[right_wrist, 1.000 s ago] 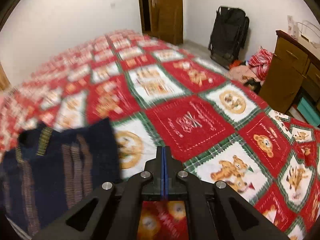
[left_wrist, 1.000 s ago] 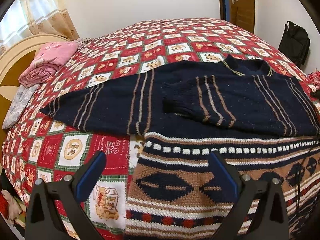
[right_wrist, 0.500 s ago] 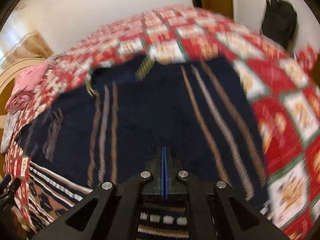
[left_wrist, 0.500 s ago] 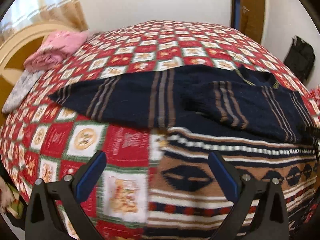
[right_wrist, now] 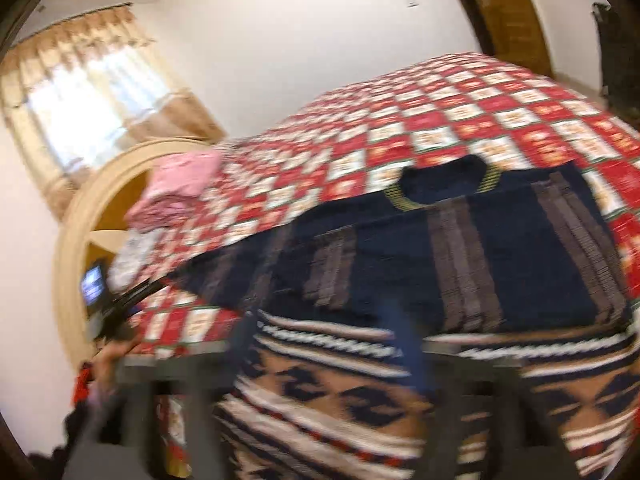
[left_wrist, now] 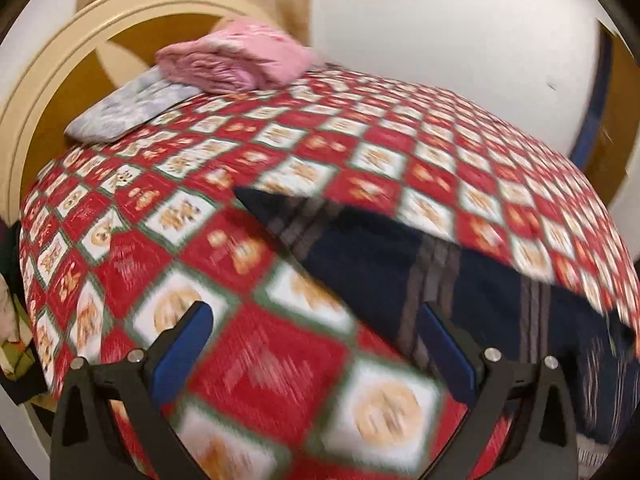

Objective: Fold small clothes

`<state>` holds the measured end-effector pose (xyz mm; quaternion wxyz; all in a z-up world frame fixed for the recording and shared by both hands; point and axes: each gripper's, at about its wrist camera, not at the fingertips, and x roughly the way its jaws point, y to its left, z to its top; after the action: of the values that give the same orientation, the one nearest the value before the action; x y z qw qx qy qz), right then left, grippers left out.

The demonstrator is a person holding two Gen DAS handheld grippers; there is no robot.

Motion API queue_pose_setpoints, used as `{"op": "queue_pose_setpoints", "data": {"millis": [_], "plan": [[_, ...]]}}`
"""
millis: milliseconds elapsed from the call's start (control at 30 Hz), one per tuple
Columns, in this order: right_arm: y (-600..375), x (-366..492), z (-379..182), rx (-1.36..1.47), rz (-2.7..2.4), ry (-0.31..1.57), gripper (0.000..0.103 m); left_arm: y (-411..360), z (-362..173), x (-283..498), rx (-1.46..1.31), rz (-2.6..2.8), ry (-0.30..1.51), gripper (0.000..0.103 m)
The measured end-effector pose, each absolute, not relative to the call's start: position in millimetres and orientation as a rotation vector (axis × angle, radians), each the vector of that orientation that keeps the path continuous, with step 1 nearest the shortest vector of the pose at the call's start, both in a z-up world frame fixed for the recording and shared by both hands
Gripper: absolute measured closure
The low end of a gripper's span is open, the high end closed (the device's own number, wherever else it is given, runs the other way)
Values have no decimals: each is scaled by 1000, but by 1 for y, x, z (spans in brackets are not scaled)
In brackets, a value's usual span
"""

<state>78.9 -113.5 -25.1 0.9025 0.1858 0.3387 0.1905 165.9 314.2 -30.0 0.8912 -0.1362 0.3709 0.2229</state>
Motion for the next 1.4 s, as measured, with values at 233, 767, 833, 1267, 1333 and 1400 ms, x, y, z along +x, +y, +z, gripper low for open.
{"op": "queue_pose_setpoints", "data": {"millis": [233, 767, 833, 1267, 1333, 1400], "plan": [[-72, 71, -33, 305, 460, 755, 22, 363, -61, 216, -499, 426, 831, 7], [-98, 75, -56, 424, 366, 819, 22, 354, -72, 237, -552, 318, 789, 95], [-105, 72, -53, 425, 336, 797, 22, 342, -53, 228, -516, 286, 731, 95], [-160, 49, -54, 568, 217, 743, 22, 118, 56, 183, -80, -153, 535, 95], [-171, 44, -53, 582, 192, 724, 22, 77, 53, 168, -42, -238, 535, 95], [-182, 40, -53, 600, 167, 714, 22, 29, 40, 152, -5, -332, 553, 95]]}}
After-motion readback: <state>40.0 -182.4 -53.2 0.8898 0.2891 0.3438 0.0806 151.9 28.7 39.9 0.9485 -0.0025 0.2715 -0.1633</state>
